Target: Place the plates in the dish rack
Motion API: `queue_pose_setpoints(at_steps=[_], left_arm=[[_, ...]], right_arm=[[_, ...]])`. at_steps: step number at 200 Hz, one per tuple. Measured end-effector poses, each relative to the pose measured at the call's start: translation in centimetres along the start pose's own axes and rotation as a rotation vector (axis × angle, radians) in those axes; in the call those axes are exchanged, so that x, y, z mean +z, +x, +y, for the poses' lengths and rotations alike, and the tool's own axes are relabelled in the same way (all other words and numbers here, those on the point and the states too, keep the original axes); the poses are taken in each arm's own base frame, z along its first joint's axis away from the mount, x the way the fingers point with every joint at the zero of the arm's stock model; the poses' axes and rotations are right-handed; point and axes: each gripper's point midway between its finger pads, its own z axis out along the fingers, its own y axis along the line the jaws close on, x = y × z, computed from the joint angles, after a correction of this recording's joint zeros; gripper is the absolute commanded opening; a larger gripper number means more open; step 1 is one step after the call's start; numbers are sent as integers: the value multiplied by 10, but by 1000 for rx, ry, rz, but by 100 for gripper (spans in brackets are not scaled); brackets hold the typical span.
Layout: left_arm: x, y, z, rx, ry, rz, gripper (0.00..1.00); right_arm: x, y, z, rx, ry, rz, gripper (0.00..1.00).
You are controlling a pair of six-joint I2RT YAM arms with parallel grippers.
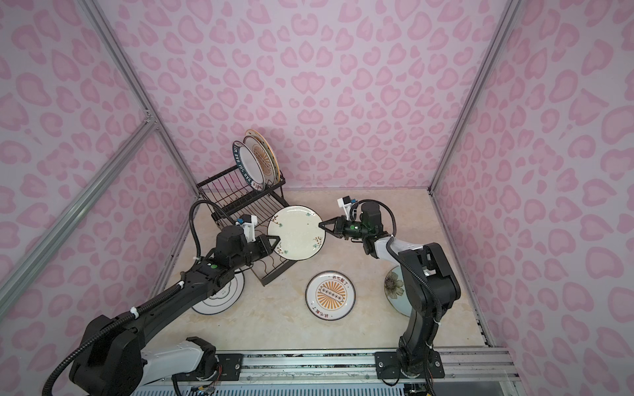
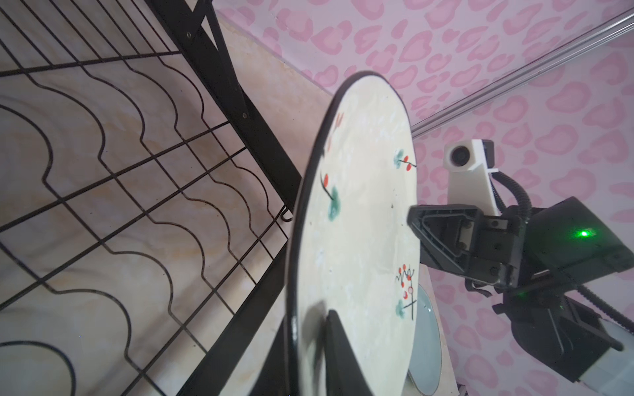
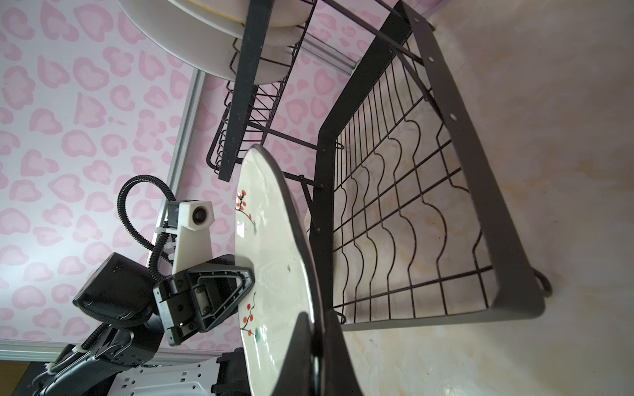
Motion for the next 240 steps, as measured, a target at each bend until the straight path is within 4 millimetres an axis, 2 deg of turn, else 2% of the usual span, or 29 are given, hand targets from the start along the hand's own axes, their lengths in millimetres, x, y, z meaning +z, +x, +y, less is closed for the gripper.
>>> queue_pose_setpoints(at_steps=[29,75,126,166,240], left_arm=[[-2,-9,-7,-33,22,-34,4],[-2,-12,-12,-17,46,-42,4],[-11,-16,-15,-17,67,-59,4],[-15,-18,-17,-15,75,-70,4],[-22,-22,-22,-8,89,-90,4]], right_arm=[[0,-2,0,-21,3,-10,0],[-1,-5,5,-8,19,-36,19],[2,2,15,-2,-1,-27,27],[7,7,22,-6,-21,-16,30],[18,13,35,13,-95,-6,30]])
